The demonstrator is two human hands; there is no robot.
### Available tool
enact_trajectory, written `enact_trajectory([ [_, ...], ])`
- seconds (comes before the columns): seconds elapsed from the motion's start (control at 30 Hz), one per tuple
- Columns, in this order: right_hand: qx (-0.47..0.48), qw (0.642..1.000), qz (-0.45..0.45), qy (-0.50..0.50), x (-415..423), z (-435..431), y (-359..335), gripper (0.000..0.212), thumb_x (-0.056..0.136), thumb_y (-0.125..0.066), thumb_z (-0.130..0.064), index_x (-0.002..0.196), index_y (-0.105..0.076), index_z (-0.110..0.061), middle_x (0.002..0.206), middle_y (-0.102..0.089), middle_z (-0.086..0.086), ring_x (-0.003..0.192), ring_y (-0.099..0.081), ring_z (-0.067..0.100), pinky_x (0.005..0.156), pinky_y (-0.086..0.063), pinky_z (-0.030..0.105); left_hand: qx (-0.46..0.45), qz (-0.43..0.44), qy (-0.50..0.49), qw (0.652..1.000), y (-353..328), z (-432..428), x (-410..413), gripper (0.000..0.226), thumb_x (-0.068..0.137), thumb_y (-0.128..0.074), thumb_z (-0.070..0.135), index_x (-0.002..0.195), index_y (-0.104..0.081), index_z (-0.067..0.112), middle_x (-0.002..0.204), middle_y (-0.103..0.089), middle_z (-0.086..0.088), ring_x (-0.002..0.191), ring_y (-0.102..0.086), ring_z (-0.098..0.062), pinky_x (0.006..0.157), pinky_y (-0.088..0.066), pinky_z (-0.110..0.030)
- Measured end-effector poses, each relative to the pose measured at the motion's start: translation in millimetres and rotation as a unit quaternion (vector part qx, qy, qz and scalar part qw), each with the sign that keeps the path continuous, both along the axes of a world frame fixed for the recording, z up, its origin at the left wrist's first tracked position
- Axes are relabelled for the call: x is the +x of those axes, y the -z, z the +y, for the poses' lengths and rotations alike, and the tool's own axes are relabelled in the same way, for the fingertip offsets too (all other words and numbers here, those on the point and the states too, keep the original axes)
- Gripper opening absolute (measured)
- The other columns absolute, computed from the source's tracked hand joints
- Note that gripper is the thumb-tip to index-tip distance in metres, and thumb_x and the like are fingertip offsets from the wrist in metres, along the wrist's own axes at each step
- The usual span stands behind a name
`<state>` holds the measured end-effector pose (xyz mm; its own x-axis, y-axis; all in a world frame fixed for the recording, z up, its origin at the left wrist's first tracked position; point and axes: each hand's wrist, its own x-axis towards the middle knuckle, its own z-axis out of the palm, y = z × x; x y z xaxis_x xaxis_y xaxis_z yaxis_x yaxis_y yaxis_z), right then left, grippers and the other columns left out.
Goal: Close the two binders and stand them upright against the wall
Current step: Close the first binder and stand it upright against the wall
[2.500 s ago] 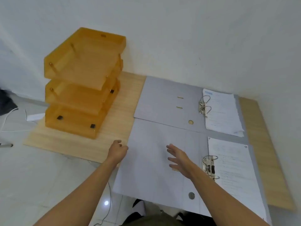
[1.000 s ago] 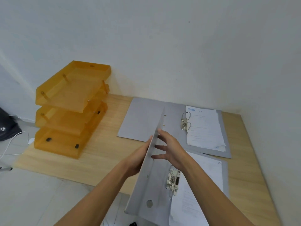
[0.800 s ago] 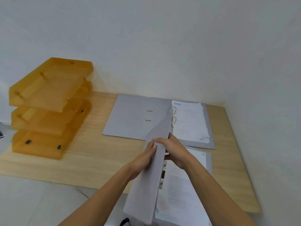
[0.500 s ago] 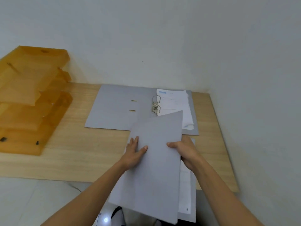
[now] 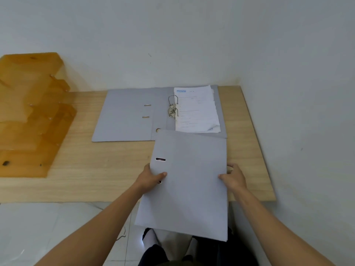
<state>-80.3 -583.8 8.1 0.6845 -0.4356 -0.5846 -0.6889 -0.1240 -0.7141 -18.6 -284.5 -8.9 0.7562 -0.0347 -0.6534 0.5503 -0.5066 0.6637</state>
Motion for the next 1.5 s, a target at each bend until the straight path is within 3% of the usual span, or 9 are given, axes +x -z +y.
enact_trajectory([
  [0.07, -0.011, 0.999, 0.013, -0.036, -5, 3, 7, 0.06, 0.08, -0.067, 0.004, 0.137, -0.05, -0.005, 0.115, -0.061, 0.008, 0.094, -0.06, 0.023, 0.061, -0.045, 0.024, 0.036, 0.002, -0.001, 0.999, -16, -10, -9, 0.083, 0.083, -0.079, 0.04, 0.149, -0.036, 0.013, 0.137, -0.06, -0.007, 0.11, -0.068, -0.027, 0.098, -0.052, -0.039],
  [0.17, -0.038, 0.994, 0.038, -0.091, -13, 10, 20, 0.078, 0.071, -0.071, -0.013, 0.144, -0.046, -0.011, 0.136, -0.057, 0.016, 0.114, -0.06, 0.03, 0.09, -0.051, 0.031, 0.071, -0.007, 0.013, 0.997, -20, -17, -15, 0.084, 0.089, -0.075, 0.03, 0.155, -0.025, 0.012, 0.145, -0.054, -0.011, 0.119, -0.061, -0.03, 0.098, -0.046, -0.036],
  [0.27, -0.073, 0.978, 0.083, -0.175, -17, 21, 20, 0.094, 0.079, -0.071, -0.025, 0.159, -0.023, -0.013, 0.16, -0.029, 0.014, 0.142, -0.037, 0.034, 0.116, -0.036, 0.038, 0.075, 0.001, 0.005, 0.997, -16, -18, -17, 0.087, 0.09, -0.073, 0.029, 0.158, -0.021, 0.012, 0.15, -0.05, -0.012, 0.133, -0.053, -0.034, 0.098, -0.043, -0.035],
  [0.5, -0.08, 0.961, 0.128, -0.232, -13, 51, 20, 0.091, 0.091, -0.064, -0.031, 0.161, -0.008, -0.015, 0.17, 0.008, 0.007, 0.155, -0.003, 0.035, 0.124, -0.018, 0.043, 0.025, 0.03, -0.044, 0.998, -2, -4, -15, 0.081, 0.063, -0.081, 0.055, 0.126, -0.063, 0.009, 0.117, -0.075, -0.007, 0.102, -0.072, -0.025, 0.09, -0.059, -0.041],
  [0.67, -0.06, 0.967, 0.125, -0.216, -15, 61, 14, 0.082, 0.095, -0.059, -0.033, 0.161, -0.014, -0.017, 0.17, 0.006, 0.008, 0.155, 0.004, 0.04, 0.125, -0.009, 0.045, -0.097, 0.115, -0.118, 0.982, -19, -7, -4, 0.046, 0.083, -0.073, 0.051, 0.111, -0.074, 0.015, 0.103, -0.078, -0.003, 0.085, -0.074, -0.022, 0.071, -0.057, -0.032],
  [0.87, 0.025, 0.989, 0.022, -0.143, -2, 78, -24, 0.063, 0.101, -0.05, -0.037, 0.157, -0.032, -0.016, 0.165, -0.027, 0.001, 0.15, -0.03, 0.02, 0.12, -0.029, 0.037, -0.218, 0.142, -0.077, 0.963, -36, -8, 2, 0.07, 0.083, -0.057, 0.074, 0.126, -0.071, 0.021, 0.109, -0.078, -0.003, 0.105, -0.07, -0.024, 0.098, -0.051, -0.039],
  [1.07, 0.044, 0.997, -0.062, -0.015, 15, 97, -54, 0.079, 0.095, -0.03, -0.066, 0.161, -0.019, -0.023, 0.168, -0.02, -0.005, 0.155, -0.018, 0.018, 0.126, -0.014, 0.044, -0.378, 0.19, 0.041, 0.905, -83, -39, 14, 0.053, 0.097, -0.058, 0.048, 0.138, -0.063, 0.015, 0.136, -0.069, -0.012, 0.13, -0.062, -0.032, 0.113, -0.045, -0.047],
  [1.27, 0.058, 0.985, -0.131, 0.098, 22, 85, -66, 0.112, 0.062, -0.024, -0.101, 0.156, -0.024, -0.041, 0.164, -0.03, -0.01, 0.152, -0.027, 0.015, 0.123, -0.022, 0.052, -0.372, 0.148, 0.18, 0.898, -126, -77, 31, 0.043, 0.094, -0.068, 0.023, 0.137, -0.061, 0.023, 0.129, -0.073, -0.003, 0.113, -0.072, -0.019, 0.092, -0.059, -0.033],
  [1.5, 0.027, 0.95, -0.292, 0.105, 11, 54, -135, 0.081, 0.083, -0.029, -0.087, 0.155, -0.02, -0.05, 0.163, -0.029, -0.021, 0.149, -0.03, 0.003, 0.123, -0.025, 0.046, -0.393, 0.01, 0.323, 0.861, -180, -116, 38, 0.045, 0.091, -0.069, -0.002, 0.123, -0.064, 0.03, 0.129, -0.073, -0.004, 0.118, -0.07, -0.021, 0.093, -0.059, -0.028],
])
